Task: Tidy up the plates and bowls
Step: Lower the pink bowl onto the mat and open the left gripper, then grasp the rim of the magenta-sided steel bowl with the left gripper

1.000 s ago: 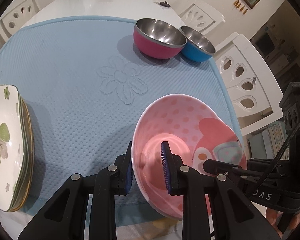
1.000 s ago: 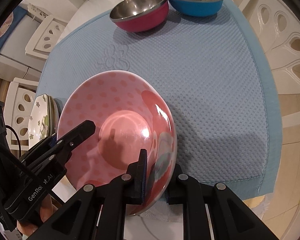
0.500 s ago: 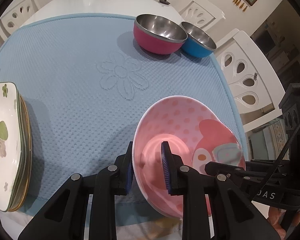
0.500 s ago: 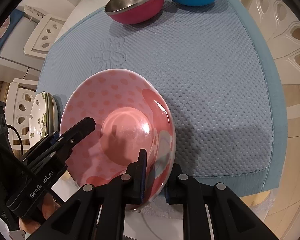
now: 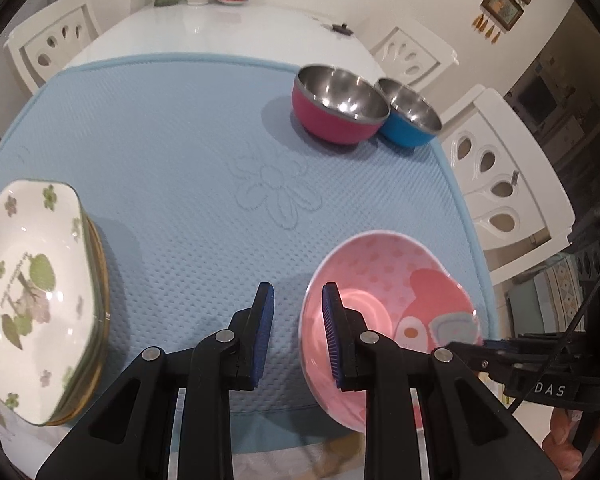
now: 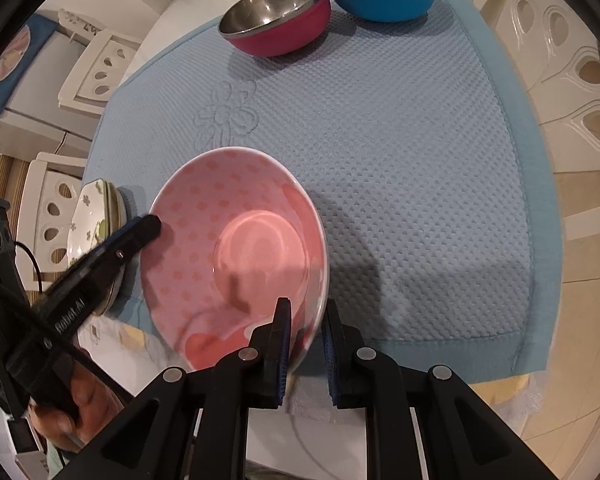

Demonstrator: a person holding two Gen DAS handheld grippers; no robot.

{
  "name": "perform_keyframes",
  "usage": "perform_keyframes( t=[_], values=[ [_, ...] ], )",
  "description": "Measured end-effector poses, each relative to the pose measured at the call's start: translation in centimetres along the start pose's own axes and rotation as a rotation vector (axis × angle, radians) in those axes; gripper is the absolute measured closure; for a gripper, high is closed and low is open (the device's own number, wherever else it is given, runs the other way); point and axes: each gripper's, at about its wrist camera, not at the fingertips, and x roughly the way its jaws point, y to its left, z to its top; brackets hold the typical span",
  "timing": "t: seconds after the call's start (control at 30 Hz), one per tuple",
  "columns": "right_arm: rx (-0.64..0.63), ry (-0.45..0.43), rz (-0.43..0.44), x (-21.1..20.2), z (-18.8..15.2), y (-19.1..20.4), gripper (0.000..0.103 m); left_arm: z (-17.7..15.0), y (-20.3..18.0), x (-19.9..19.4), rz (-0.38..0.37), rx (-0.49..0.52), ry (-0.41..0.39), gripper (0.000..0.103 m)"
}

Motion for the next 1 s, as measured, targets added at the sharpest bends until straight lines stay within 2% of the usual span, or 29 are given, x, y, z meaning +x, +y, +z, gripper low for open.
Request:
perform_keyframes(
  t=[0.13,0.3,0.43,0.57,0.6,0.63,0.67,0.73,0.77,0.8,0.83,1.0],
  values=[
    [-0.033,-0.006,0.018,-1.5,-1.1,-0.1,0.089,0.9,-0.7,-2.1,0.016,0.027,-0.064,0.082],
    [-0.070,-0.070,0.016,-4.5,-1.7,-0.5,0.089,2.7,-1.9,-3.8,0.007,0.057,-0.110,0.082],
    [-0.085,-0.159,-0.012,-7.0,-0.8,-1.4,0.088,4.2,-3.0,-4.4,-0.007,0.070,-0.134,0.079],
    [-0.114,-0.225,-0.032,-8.9,1.6,-2.1,0.082,6.2,-4.1,-4.6,-0.001,0.065,-0.149,0.079],
    [-0.119,-0.238,-0.024,-9.3,2.2,-2.2,0.081,6.9,-4.3,-4.7,-0.006,0.053,-0.151,0.074],
    [-0.123,-0.249,-0.013,-9.6,2.8,-2.3,0.074,7.4,-4.4,-4.8,-0.014,0.040,-0.153,0.066],
    [-0.126,-0.259,0.003,-9.9,3.7,-2.4,0.059,8.0,-4.5,-4.8,-0.021,0.027,-0.158,0.065],
    [-0.124,-0.281,0.057,-10.4,5.2,-2.5,0.038,9.2,-4.5,-4.9,-0.027,0.004,-0.164,0.059],
    [-0.124,-0.298,0.091,-10.7,5.8,-2.6,0.035,9.8,-4.5,-4.9,-0.030,-0.001,-0.165,0.054],
    [-0.122,-0.311,0.121,-10.9,6.6,-2.5,0.035,10.6,-4.5,-4.7,-0.032,-0.004,-0.163,0.041],
    [-0.120,-0.312,0.136,-10.9,7.4,-2.5,0.034,11.2,-4.4,-4.6,-0.032,-0.008,-0.166,0.038],
    [-0.081,-0.320,0.165,-10.0,11.6,-2.0,0.034,14.8,-3.9,-3.0,-0.055,-0.005,-0.163,0.038]
  ],
)
